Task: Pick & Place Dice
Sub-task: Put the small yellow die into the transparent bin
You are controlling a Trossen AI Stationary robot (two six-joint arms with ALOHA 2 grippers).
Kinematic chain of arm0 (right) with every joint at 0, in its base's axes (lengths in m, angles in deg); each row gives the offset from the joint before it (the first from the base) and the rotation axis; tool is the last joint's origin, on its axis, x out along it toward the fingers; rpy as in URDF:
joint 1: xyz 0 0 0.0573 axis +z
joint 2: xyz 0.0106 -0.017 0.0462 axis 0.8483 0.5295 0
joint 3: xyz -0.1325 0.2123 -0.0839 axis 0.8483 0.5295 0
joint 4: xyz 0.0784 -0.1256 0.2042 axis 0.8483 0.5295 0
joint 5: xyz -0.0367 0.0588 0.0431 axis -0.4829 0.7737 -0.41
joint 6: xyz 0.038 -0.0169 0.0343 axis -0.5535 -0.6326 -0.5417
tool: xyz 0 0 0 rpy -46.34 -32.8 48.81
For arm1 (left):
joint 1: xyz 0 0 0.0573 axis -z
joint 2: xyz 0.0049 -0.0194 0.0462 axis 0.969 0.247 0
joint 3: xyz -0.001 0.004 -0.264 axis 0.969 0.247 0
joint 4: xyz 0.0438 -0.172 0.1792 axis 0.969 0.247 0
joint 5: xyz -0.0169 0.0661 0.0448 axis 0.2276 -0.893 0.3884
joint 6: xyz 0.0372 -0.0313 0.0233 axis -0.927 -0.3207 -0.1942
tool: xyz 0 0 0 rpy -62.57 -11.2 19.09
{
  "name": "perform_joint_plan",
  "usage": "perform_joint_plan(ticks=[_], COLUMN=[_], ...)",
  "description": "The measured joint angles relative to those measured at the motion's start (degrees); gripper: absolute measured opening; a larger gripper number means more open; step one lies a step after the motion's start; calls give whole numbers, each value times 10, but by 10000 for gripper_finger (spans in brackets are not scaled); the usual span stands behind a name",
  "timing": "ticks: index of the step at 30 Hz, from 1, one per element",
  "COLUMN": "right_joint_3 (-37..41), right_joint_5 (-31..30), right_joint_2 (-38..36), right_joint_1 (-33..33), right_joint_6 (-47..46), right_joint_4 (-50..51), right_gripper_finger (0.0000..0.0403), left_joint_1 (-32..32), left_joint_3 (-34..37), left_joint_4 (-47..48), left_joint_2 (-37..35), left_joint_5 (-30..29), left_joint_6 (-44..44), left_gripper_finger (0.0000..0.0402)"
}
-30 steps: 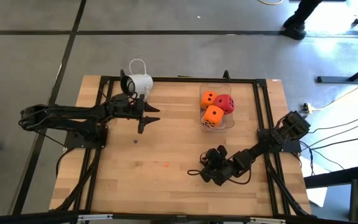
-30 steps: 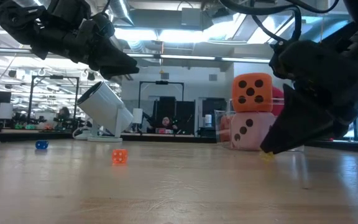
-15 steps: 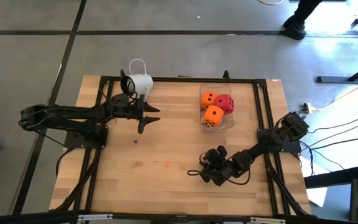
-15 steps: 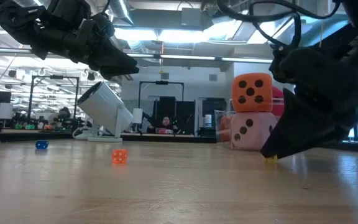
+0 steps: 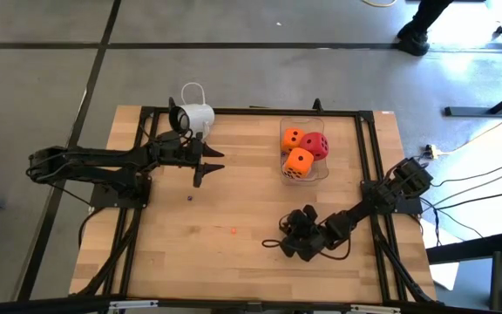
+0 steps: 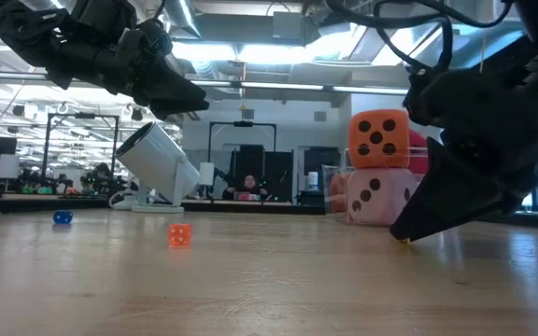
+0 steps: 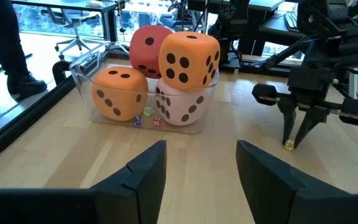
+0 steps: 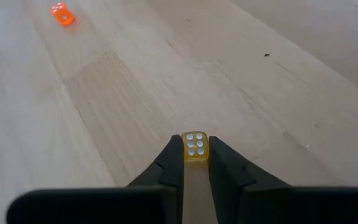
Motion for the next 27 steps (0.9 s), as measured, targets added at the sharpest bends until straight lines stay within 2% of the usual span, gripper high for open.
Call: perform_joint_plan(ticks=[5,13,17,23,27], right_joint_3=[0,-23,-37,-47,-49], right_joint_5=[-9,-79,-126,-176,-181], right_joint_2=[0,-19,-51,-134,-202], right_joint_1=[1,1,2,8,17], right_joint_6=[-9,6,8,-39,-103], right_joint_4=[-6,-10,19,179,307], right_gripper_finger=[45,45,45,45,45], left_joint_1=[0,0,0,0,0], left_joint_3=[0,0,0,0,0], left_joint_4=[0,-4,-11,-16,-17], left_joint_2=[0,0,0,0,0], left_joint_5=[0,0,0,4,4], left_joint_6=[0,0,3,14,18], left_gripper_finger=[184,184,184,184,184])
